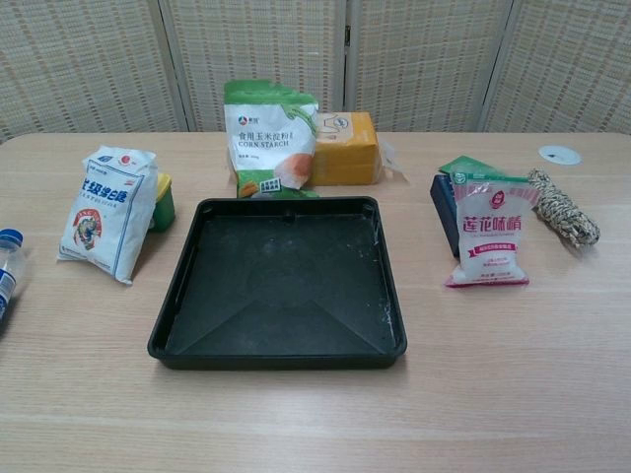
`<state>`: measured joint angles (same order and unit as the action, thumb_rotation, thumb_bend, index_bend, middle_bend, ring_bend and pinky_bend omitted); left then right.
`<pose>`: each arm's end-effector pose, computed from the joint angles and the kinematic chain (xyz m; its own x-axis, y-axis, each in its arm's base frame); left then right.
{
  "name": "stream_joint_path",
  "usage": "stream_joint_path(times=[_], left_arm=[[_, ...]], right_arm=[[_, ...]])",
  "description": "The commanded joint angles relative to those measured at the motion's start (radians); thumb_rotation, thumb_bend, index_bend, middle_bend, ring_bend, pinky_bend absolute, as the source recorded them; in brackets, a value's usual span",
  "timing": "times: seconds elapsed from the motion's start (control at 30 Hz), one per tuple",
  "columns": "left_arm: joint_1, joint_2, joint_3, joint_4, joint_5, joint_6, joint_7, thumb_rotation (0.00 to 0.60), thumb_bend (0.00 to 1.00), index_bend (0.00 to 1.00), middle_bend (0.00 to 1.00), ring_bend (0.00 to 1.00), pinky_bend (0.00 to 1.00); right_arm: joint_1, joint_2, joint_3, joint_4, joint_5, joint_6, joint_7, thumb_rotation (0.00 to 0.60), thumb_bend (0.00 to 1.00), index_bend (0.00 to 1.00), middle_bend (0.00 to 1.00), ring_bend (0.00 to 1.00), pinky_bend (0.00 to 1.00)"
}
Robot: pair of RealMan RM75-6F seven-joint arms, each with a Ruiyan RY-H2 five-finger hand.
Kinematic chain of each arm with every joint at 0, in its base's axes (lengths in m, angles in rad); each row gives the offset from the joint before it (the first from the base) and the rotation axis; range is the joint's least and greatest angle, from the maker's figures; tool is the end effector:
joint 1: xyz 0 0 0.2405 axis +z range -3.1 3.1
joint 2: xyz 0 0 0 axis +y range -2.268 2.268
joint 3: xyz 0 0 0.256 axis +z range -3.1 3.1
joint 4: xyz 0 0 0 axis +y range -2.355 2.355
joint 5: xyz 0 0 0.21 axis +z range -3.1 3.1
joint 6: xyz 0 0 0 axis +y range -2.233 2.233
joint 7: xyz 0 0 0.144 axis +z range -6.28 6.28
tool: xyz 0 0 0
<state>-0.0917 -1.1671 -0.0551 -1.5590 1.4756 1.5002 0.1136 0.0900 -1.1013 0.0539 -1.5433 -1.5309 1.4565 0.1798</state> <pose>-0.3180 0.1848 0.1527 0.4986 -0.0198 0.8666 0.8668 0.0139 -0.4984 -0.3223 -0.1846 0.1672 0.3104 -0.0241 0.9503 -0.9503 -0.0341 0.3095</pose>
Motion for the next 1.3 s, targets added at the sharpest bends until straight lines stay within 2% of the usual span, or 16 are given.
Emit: stream_joint_path(times=[0.03, 0.5, 1.03, 1.3], left_arm=[[0.0, -0.002, 0.001, 0.002, 0.0, 0.0, 0.0, 0.6, 0.32, 0.0, 0.04, 0.06, 0.0], [0.008, -0.007, 0.003, 0.011, 0.015, 0.019, -0.029, 0.6, 0.32, 0.0, 0.04, 0.06, 0.0], [0.016, -0.007, 0.014, 0.019, 0.03, 0.023, -0.067, 0.6, 0.32, 0.0, 0.04, 0.06, 0.0], [0.014, -0.008, 0.018, 0.016, 0.033, 0.013, -0.066, 0.6, 0.32, 0.0, 0.04, 0.06, 0.0]], right_arm=[[0.008, 0.006, -0.007, -0.001, -0.008, -0.015, 0.021, 0.6, 0.27, 0.0, 0.0, 0.03, 0.0], [0.048, -0.001, -0.01, 0.02, -0.034, -0.057, 0.152, 0.6, 0.27, 0.0, 0.0, 0.06, 0.0], [0.204, -0.126, 0.006, 0.165, -0.012, -0.277, 0.426, 0.6, 0.27, 0.0, 0.0, 0.09, 0.0], [0.286, -0.214, 0.007, 0.25, -0.002, -0.389, 0.514, 0.6, 0.27, 0.0, 0.0, 0.09, 0.0]])
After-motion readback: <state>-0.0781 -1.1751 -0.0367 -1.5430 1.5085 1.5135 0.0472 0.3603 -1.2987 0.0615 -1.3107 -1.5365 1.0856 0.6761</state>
